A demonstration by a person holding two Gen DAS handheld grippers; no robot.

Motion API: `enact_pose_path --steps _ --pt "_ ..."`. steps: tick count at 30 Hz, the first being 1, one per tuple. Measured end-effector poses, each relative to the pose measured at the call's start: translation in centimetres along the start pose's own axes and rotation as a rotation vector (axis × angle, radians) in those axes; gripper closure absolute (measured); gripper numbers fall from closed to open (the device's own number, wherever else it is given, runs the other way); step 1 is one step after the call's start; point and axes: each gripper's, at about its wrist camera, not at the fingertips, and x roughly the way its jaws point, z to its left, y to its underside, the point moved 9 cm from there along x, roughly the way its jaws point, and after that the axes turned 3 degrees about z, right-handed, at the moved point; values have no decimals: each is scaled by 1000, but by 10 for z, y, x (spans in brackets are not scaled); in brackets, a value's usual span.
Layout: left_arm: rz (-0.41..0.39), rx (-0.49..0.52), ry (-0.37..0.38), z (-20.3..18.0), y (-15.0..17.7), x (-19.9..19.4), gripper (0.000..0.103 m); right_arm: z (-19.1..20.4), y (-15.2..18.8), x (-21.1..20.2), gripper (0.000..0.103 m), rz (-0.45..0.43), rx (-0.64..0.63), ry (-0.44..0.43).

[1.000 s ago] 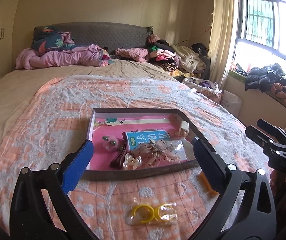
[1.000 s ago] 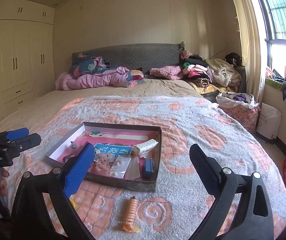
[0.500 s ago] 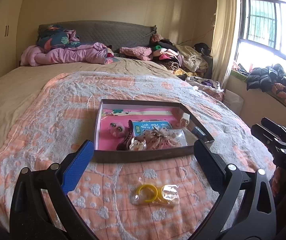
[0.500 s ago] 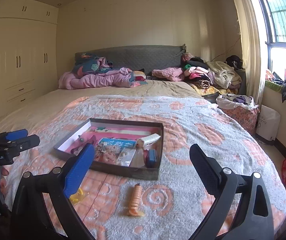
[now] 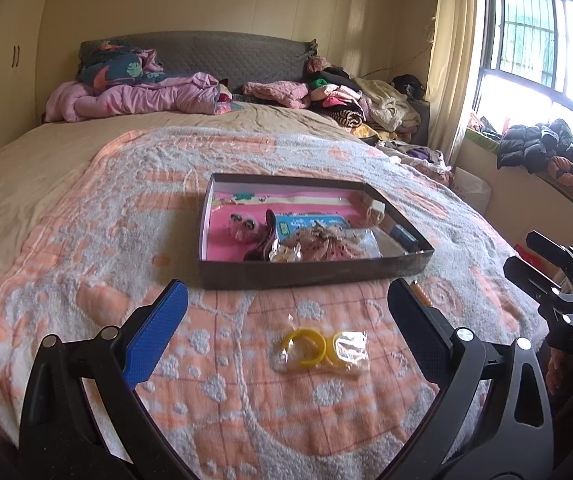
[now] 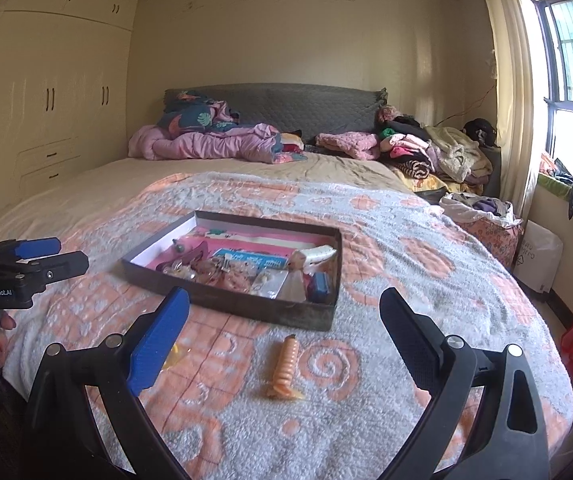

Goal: Organize jewelry

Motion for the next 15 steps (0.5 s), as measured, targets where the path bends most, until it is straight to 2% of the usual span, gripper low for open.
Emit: enact_pose_path --steps 10,15 --pt "91 32 13 -8 41 9 11 4 25 13 10 68 1 -20" --pt "145 63 31 -17 61 21 11 1 43 28 10 130 -1 -25"
